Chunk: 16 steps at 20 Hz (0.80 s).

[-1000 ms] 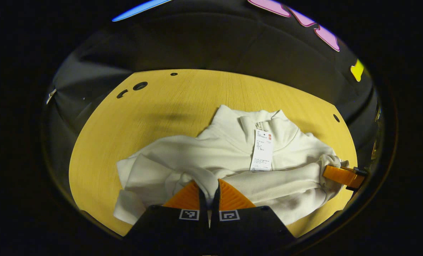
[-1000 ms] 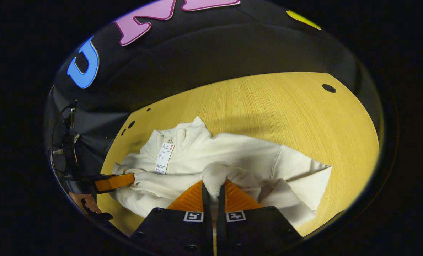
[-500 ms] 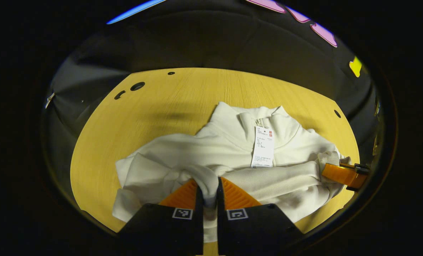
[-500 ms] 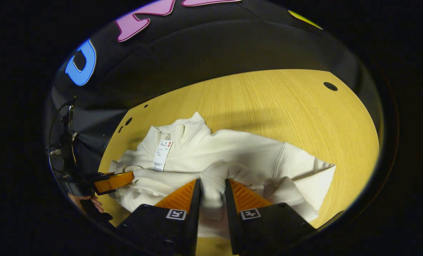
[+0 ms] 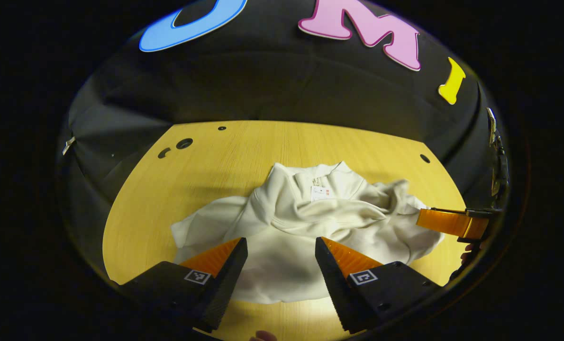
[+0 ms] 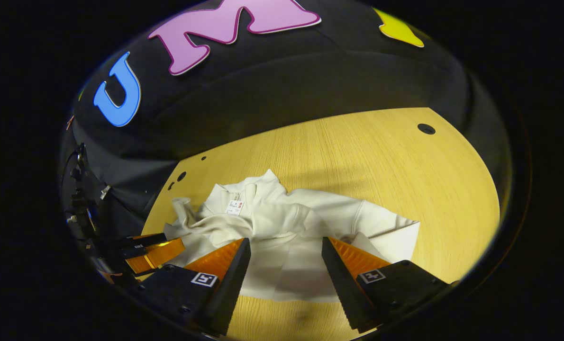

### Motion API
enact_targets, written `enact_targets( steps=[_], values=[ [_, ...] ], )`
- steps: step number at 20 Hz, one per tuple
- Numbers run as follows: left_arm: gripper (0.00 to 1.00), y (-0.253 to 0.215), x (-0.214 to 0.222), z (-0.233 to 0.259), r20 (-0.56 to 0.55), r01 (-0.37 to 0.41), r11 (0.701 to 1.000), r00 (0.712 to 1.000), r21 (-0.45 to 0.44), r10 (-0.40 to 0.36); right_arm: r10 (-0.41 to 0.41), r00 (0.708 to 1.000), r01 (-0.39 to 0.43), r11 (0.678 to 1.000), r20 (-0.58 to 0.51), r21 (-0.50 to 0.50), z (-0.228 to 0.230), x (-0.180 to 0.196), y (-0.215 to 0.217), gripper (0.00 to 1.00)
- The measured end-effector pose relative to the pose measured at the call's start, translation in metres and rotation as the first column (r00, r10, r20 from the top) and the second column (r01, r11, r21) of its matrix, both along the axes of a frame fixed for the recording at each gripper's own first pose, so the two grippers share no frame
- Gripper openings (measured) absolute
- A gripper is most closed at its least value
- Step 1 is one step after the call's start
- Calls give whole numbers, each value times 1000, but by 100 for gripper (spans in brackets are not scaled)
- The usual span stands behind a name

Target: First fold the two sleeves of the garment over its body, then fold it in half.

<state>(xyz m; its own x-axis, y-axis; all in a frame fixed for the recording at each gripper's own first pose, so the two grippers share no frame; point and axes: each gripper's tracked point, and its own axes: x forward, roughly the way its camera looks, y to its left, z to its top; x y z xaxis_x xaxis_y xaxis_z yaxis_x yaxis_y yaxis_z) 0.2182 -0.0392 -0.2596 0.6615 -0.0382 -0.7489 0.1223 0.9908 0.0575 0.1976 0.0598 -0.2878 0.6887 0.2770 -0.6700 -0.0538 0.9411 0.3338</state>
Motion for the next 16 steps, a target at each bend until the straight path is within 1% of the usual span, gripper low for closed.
enact_targets(
  steps=[2,5,8,11,13,16],
  values=[
    [90,2,-6,12,31,5,1000,1000,-1,-5,-2,1000,2,1000,25,-9,15,-10,-5,95],
    [90,0,-29,35,62,8,1000,998,-19,-6,19,998,-17,999,55,-38,31,-31,-6,95],
    [91,-10,-57,45,64,47,998,997,-44,-44,72,994,-68,997,87,-48,48,-56,6,96],
    [91,-16,-87,56,81,74,996,994,-44,-70,124,985,-119,991,116,-55,63,-80,20,96],
    [91,-20,-106,62,92,78,996,993,-51,-73,155,978,-145,987,141,-74,72,-95,24,96],
    [91,-24,-127,72,117,70,996,991,-57,-63,166,973,-154,985,162,-84,83,-113,22,96]
  ],
)
